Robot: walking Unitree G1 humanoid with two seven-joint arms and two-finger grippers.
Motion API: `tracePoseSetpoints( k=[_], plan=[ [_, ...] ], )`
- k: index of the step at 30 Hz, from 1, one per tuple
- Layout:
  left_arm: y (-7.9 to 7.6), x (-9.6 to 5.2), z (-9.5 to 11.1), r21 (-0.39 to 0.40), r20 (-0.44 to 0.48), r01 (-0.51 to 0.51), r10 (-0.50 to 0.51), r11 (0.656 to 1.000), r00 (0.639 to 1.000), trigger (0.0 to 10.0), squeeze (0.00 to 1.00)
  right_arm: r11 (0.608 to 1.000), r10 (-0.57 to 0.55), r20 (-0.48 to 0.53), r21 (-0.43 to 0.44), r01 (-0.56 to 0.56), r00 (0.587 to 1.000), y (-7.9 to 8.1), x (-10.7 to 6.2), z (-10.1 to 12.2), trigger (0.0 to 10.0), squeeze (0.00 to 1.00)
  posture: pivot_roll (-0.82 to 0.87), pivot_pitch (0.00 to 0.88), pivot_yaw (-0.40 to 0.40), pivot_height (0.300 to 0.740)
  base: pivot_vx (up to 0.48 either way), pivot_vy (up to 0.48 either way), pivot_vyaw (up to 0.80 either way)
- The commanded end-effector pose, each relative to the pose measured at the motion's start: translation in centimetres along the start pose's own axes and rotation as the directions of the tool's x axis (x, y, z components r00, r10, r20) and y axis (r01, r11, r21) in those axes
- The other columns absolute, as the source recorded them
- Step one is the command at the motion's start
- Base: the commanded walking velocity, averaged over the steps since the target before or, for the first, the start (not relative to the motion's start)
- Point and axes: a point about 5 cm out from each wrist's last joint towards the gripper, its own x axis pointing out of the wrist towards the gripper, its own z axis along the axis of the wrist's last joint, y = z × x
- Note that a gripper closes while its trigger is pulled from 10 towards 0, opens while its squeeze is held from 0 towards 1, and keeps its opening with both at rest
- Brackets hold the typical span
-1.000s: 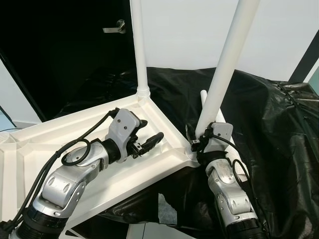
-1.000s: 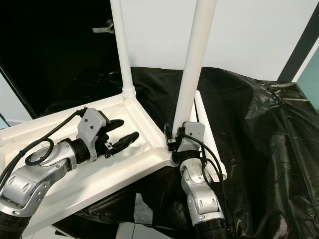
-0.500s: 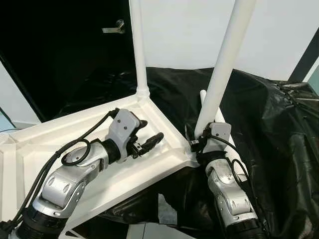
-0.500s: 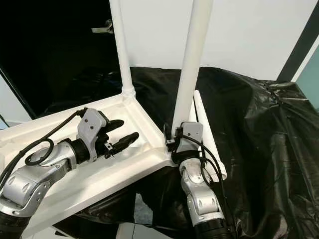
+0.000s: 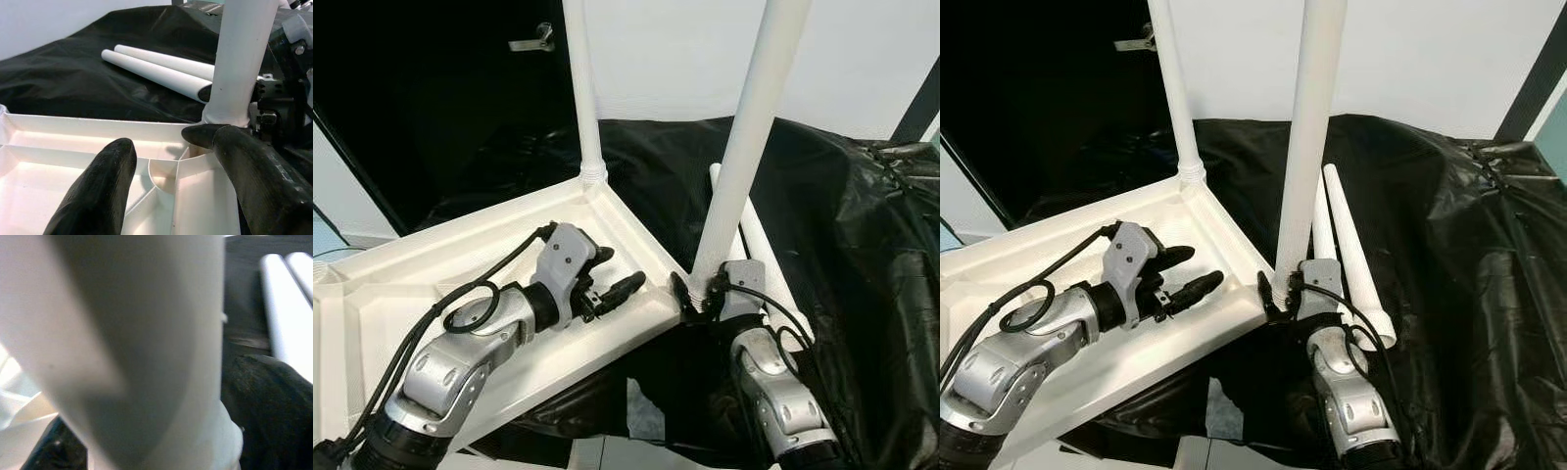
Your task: Building children table
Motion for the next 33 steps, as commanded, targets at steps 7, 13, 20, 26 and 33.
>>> tracePoseSetpoints(
  k=[7, 13, 20, 26, 33],
  plan=[
    [-1.0, 0.1, -0.1, -0.009, -0.007, 0.143, -0.143, 0.990, 0.990, 10.0, 0.00, 0.991, 0.123, 0.054, -0.051, -0.121, 0.991, -1.6, 0.0, 1.6, 10.0, 0.00, 0.07, 0.000, 0.007, 0.740, 0.000, 0.000, 0.00],
    [-1.3, 0.0, -0.7, -0.019, -0.025, 0.160, -0.161, 0.987, 0.987, 10.0, 0.00, 0.970, 0.235, 0.069, -0.073, -0.230, 0.970, -1.8, 0.2, 2.4, 10.0, 0.00, 0.07, 0.000, 0.005, 0.740, 0.000, 0.000, 0.00],
    [-1.5, 0.1, -0.9, -0.033, -0.031, 0.165, -0.166, 0.986, 0.986, 10.0, 0.00, 0.923, 0.375, 0.082, -0.126, -0.364, 0.923, -2.4, 0.4, 3.7, 10.0, 0.00, 0.07, 0.000, 0.005, 0.740, 0.000, 0.000, 0.00],
    [-2.0, 0.4, -1.2, -0.057, -0.042, 0.192, -0.195, 0.980, 0.980, 10.0, 0.00, 0.884, 0.452, 0.051, -0.159, -0.440, 0.891, -3.3, 1.4, 4.2, 10.0, 0.00, 0.07, 0.000, 0.001, 0.740, 0.000, 0.000, 0.00],
    [-2.7, 0.8, -1.7, -0.082, -0.052, 0.201, -0.206, 0.976, 0.977, 10.0, 0.00, 0.861, 0.495, 0.013, -0.144, -0.488, 0.869, -3.4, 1.9, 3.7, 0.0, 0.00, 0.07, 0.000, -0.008, 0.740, 0.000, 0.000, 0.00]
  ],
)
